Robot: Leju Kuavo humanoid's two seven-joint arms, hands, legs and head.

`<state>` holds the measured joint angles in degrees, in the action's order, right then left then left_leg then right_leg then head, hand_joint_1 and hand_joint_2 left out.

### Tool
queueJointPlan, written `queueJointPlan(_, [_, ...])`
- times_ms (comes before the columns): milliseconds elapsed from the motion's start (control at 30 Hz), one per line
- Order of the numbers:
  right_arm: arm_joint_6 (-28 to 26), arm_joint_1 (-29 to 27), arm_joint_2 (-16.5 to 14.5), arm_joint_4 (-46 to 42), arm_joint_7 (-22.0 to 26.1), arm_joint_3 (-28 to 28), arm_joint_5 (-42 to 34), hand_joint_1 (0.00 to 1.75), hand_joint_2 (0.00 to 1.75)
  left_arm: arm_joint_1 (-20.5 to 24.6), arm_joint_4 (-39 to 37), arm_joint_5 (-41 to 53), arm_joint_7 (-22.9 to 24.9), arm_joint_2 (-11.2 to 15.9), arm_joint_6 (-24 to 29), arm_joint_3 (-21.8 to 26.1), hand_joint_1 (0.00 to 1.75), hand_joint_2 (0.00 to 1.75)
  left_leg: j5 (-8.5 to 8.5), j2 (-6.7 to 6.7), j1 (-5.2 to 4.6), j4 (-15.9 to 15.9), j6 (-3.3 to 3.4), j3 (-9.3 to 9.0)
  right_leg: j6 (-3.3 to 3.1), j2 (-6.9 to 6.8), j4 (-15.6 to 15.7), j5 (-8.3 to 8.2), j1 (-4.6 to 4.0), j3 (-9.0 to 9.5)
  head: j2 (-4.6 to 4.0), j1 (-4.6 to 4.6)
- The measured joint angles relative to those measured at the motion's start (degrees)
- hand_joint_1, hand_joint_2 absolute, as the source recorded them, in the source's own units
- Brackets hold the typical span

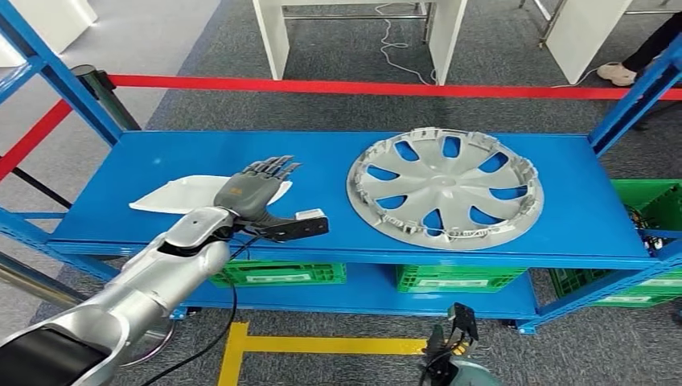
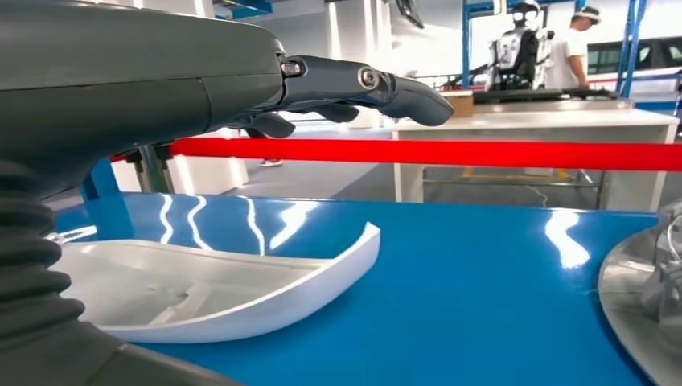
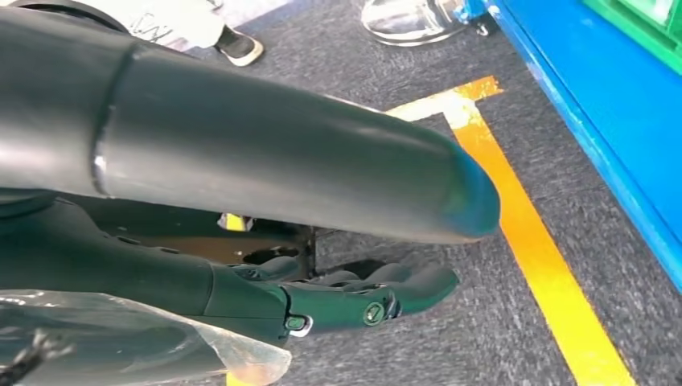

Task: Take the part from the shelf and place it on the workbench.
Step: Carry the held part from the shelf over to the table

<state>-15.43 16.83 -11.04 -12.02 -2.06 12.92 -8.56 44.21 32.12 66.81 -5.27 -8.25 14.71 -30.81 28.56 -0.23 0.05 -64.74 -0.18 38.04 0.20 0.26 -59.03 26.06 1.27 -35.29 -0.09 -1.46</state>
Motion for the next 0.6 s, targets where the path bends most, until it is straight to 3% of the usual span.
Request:
queueJointPlan(67, [0.05,-0.02,0.03,0.0,0.01,0.03,0.01,0.0,0.0,-0.15,-0.55,-0.32,0.04,0.23,-0.54,-0.02,0.0,1.75,3.42,0.01,0.06,-7.77,-0.32,3.48,-0.28,0.0,-0.01,0.08,-0.05,0.01,0.0,0.07])
queueJointPlan(100, [0.07,-0.07,0.06,0.0,0.01,0.04,0.02,0.0,0.0,-0.28,-0.84,-0.47,0.04,0.35,-0.74,-0.02,0.0,1.75,4.06,0.01,0.06,-10.3,-0.33,4.66,-0.31,0.01,-0.01,0.1,-0.08,0.02,0.0,0.08])
queueJointPlan(133, [0.07,-0.1,0.09,0.0,0.01,0.07,0.03,0.0,0.0,-0.4,-1.09,-0.61,0.04,0.46,-0.85,-0.03,0.0,1.75,3.67,0.01,0.06,-10.92,-0.24,4.98,-0.31,0.05,-0.02,0.11,-0.11,0.05,0.0,0.09])
queueJointPlan(167, [0.07,-0.11,0.12,0.0,0.01,0.09,0.05,0.0,0.0,-0.45,-1.27,-0.74,0.04,0.56,-0.92,-0.03,0.0,1.75,2.22,0.01,0.05,-9.24,-0.03,4.25,-0.3,0.08,-0.03,0.12,-0.16,0.13,0.0,0.08])
queueJointPlan(267, [0.07,0.05,0.14,-0.02,0.05,0.1,0.11,0.0,0.0,-0.39,-1.64,-0.81,0.04,0.77,-1.12,-0.03,0.0,1.75,-3.18,-0.02,-0.26,1.93,1.1,-0.94,-0.1,0.15,-0.04,0.26,-0.37,0.32,0.0,0.04])
queueJointPlan(300, [0.07,0.09,0.15,-0.02,0.08,0.1,0.12,0.0,0.0,-0.36,-1.8,-0.78,0.06,0.81,-1.23,-0.03,0.0,1.75,-3.74,-0.02,-0.39,4.31,1.35,-1.99,0.09,0.15,-0.03,0.25,-0.45,0.24,0.0,0.05])
queueJointPlan(433, [0.0,0.05,0.17,-0.02,0.2,0.13,0.07,0.0,0.0,-0.4,-2.54,-0.6,0.33,1.06,-1.49,-0.02,0.0,1.75,-3.75,-0.02,-0.23,6.24,1.89,-2.57,1.22,0.0,-0.13,0.59,-0.49,-0.39,0.0,0.0])
queueJointPlan(500, [-0.02,0.11,0.21,-0.02,0.23,0.22,0.08,0.0,0.0,-0.41,-2.84,-0.37,0.49,1.12,-1.35,0.0,0.0,1.75,-4.04,0.02,0.11,6.8,2.25,-2.82,1.67,-0.05,-3.91,2.91,-0.51,-2.28,0.0,-0.17])
queueJointPlan(567, [-0.02,-0.07,0.27,-0.02,0.23,0.33,0.08,0.0,0.0,-0.77,-3.1,-0.05,0.86,1.2,-0.98,0.01,0.0,1.75,-4.02,0.03,0.09,6.79,2.39,-2.81,1.97,-0.06,-11.35,6.08,-0.49,-5.75,0.0,-0.3])
queueJointPlan(600, [-0.02,-0.26,0.32,-0.02,0.21,0.37,0.07,0.0,0.0,-1.11,-3.23,0.08,1.08,1.27,-0.8,0.01,0.0,1.75,-3.99,0.03,0.07,6.77,2.42,-2.81,2.1,-0.07,-14.21,6.82,-0.47,-7.2,0.0,-0.29])
